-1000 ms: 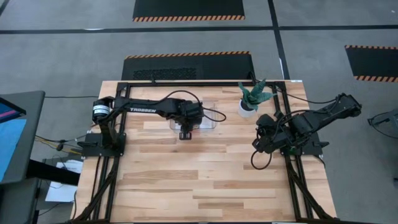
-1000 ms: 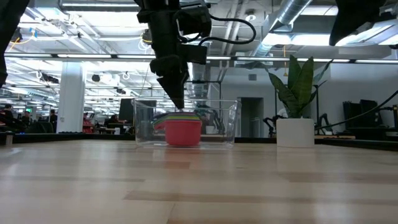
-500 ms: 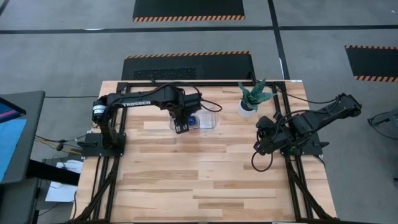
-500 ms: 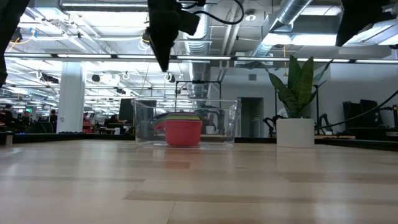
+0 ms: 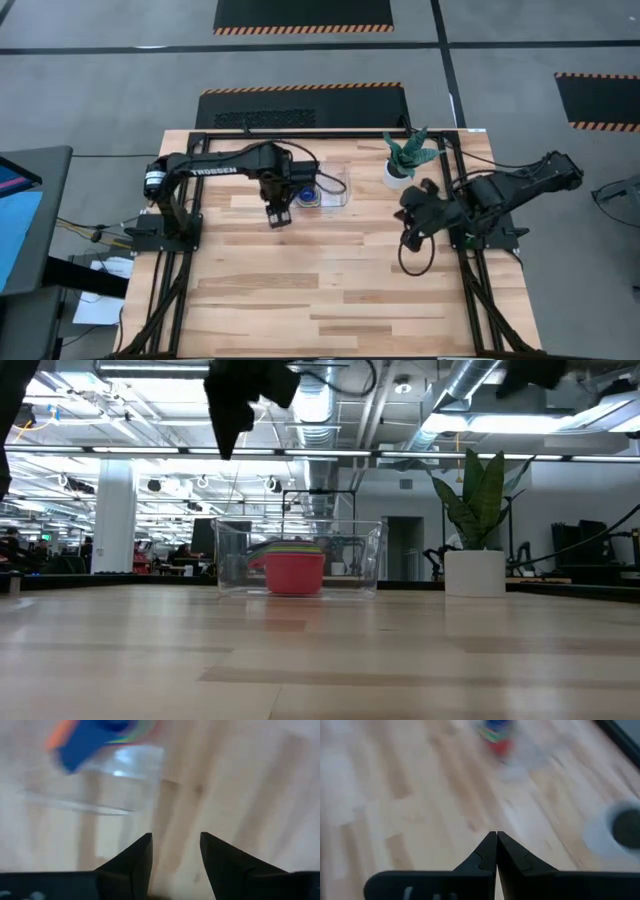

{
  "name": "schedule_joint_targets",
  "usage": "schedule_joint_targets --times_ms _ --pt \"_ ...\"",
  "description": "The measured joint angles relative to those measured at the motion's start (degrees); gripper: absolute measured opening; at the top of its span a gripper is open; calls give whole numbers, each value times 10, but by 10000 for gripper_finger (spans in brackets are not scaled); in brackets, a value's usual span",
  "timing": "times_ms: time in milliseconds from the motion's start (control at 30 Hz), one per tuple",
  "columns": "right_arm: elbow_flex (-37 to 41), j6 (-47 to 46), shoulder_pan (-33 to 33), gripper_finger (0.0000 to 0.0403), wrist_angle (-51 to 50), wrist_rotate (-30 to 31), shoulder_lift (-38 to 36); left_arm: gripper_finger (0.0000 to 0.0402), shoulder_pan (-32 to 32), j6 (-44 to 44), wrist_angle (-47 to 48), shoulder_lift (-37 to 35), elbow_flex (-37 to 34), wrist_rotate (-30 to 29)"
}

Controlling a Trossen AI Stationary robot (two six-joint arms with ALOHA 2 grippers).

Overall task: Nest measuring cups in basket
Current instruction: Return to Home Position

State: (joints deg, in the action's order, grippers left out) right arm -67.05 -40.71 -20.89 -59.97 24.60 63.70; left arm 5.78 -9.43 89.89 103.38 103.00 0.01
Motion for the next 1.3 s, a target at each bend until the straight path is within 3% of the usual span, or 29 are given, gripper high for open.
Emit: schedule_joint_targets --times_ms 67,133,233,300,433,567,767,900,1000,1300 --pt "-1 88 1 33 46 -36 -9 153 -6 49 -4 -21 -9 46" --pt "3 168 -4 33 96 -32 -26 153 -7 70 -35 -68 -30 66" --pt "48 253 -9 33 180 -20 -75 153 3 100 -132 -178 -118 85" --pt "99 285 -6 33 242 -31 -119 153 15 121 -237 -273 -208 133" --pt "232 325 8 33 397 -87 -232 153 48 149 -480 -471 -425 290" --pt "377 347 34 33 552 -152 -348 153 89 69 -746 -625 -635 355" --pt "540 322 58 33 667 -164 -492 153 124 -117 -1046 -744 -895 341" --pt "582 322 69 33 661 -168 -561 153 126 -153 -1173 -782 -987 230" --pt "592 322 77 33 621 -168 -597 153 121 -154 -1194 -794 -1021 158" --pt "612 322 100 33 550 -171 -636 153 115 -110 -1204 -798 -1024 95"
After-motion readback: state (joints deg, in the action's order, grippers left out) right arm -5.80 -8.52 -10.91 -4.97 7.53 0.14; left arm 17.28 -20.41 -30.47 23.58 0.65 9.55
